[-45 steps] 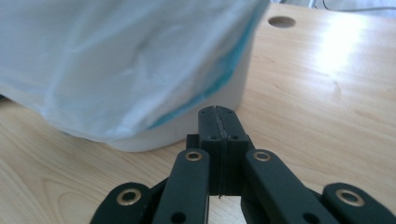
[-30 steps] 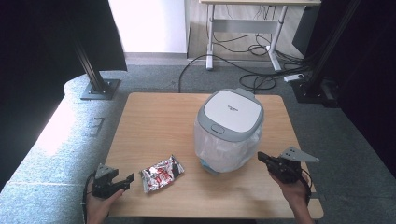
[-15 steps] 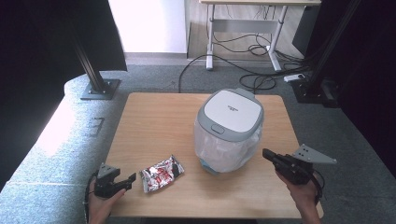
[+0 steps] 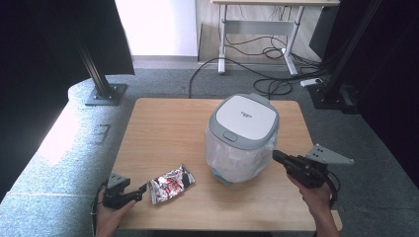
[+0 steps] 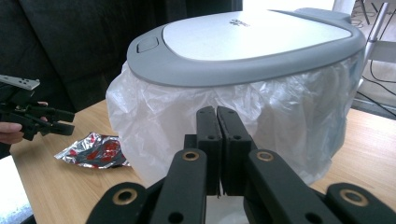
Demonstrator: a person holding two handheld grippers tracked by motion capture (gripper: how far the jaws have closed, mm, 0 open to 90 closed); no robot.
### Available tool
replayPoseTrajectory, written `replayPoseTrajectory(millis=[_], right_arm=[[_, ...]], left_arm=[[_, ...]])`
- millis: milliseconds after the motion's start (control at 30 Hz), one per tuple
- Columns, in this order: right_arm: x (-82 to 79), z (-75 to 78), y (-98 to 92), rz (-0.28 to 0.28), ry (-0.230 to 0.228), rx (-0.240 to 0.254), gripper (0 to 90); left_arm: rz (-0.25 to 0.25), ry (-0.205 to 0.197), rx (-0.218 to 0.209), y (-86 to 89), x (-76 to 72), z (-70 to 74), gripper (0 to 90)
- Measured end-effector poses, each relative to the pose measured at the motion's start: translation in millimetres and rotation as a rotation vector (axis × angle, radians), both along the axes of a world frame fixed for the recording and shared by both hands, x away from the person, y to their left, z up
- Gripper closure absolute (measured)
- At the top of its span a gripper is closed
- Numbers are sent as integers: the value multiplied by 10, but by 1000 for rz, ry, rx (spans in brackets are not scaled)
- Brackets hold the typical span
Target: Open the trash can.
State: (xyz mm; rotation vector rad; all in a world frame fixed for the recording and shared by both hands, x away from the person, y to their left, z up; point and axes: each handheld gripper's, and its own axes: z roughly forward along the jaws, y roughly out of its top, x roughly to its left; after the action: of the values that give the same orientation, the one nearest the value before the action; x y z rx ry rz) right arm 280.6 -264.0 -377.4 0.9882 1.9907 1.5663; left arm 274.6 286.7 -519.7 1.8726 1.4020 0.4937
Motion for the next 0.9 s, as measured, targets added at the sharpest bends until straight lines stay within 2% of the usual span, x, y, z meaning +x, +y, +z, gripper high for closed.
replayPoseTrajectory(millis=[267,633,900], right_arm=[[48,52,65,1,-7,-15,899],[119,202,205,42,-18,-27,899],[185,282,319,72,-16,-8,899]], left_arm=[[11,2,-6,25,0,-4,271],[14,5,-7,36,-7,-9,271],[16,8,-8,43,-6,-16,271]])
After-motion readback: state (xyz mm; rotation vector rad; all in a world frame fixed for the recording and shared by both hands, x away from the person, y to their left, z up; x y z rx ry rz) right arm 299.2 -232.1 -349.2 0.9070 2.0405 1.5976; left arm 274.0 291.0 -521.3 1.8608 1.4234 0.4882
